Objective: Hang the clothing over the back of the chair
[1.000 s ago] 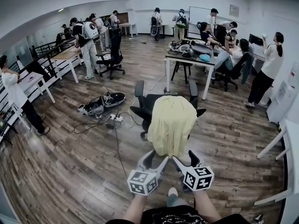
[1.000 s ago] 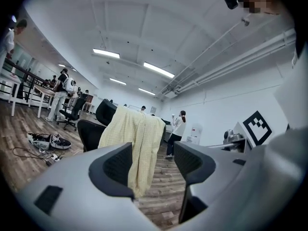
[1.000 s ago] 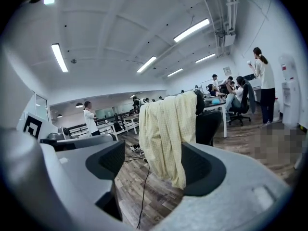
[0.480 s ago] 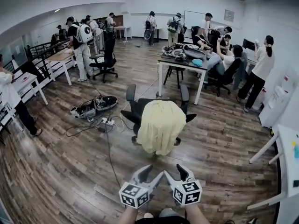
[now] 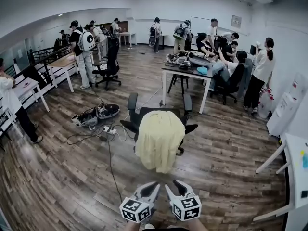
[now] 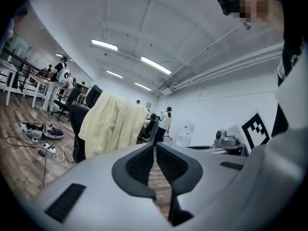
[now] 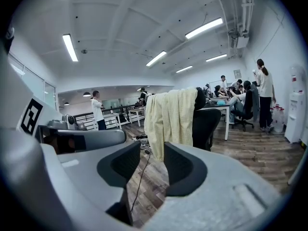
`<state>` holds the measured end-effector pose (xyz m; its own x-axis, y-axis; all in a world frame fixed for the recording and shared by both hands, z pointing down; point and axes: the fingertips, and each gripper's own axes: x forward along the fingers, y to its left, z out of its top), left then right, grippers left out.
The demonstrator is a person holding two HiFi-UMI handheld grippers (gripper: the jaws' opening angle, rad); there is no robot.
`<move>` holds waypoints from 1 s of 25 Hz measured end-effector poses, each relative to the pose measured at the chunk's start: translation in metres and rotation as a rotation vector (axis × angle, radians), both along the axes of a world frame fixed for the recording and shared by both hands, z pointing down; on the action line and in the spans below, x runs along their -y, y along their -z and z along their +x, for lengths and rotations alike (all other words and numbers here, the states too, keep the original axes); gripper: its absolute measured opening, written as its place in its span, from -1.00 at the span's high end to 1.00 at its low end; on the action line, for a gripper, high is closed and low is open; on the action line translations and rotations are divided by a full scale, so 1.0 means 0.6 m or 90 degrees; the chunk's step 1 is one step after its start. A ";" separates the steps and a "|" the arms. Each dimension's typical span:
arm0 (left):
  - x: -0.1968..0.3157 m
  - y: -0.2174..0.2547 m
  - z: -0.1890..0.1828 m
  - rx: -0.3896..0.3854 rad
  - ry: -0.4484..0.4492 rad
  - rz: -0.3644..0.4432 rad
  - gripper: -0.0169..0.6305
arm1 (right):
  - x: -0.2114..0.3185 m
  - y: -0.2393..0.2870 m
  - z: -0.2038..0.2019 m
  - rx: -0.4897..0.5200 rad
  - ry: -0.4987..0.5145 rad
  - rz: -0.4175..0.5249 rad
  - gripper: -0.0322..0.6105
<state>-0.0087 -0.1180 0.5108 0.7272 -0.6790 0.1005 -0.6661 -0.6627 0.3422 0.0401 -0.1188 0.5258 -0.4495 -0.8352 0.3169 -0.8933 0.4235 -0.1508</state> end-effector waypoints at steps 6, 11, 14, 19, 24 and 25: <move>-0.022 -0.009 0.023 -0.012 -0.017 -0.009 0.92 | -0.014 -0.003 0.035 0.025 -0.054 0.000 0.84; -0.032 -0.009 0.020 0.005 -0.011 -0.001 0.92 | -0.027 -0.003 0.036 0.028 -0.049 0.009 0.89; -0.031 -0.005 0.021 0.003 -0.006 -0.001 0.92 | -0.031 0.003 0.034 0.014 -0.045 0.017 0.89; -0.032 -0.005 0.006 -0.020 0.036 -0.012 0.92 | -0.037 0.012 0.016 -0.044 -0.022 0.042 0.89; -0.032 0.000 -0.009 -0.024 0.050 0.000 0.92 | -0.035 0.012 -0.006 -0.053 -0.012 0.043 0.89; -0.033 -0.001 -0.011 -0.021 0.049 0.002 0.92 | -0.035 0.012 -0.008 -0.053 -0.011 0.043 0.89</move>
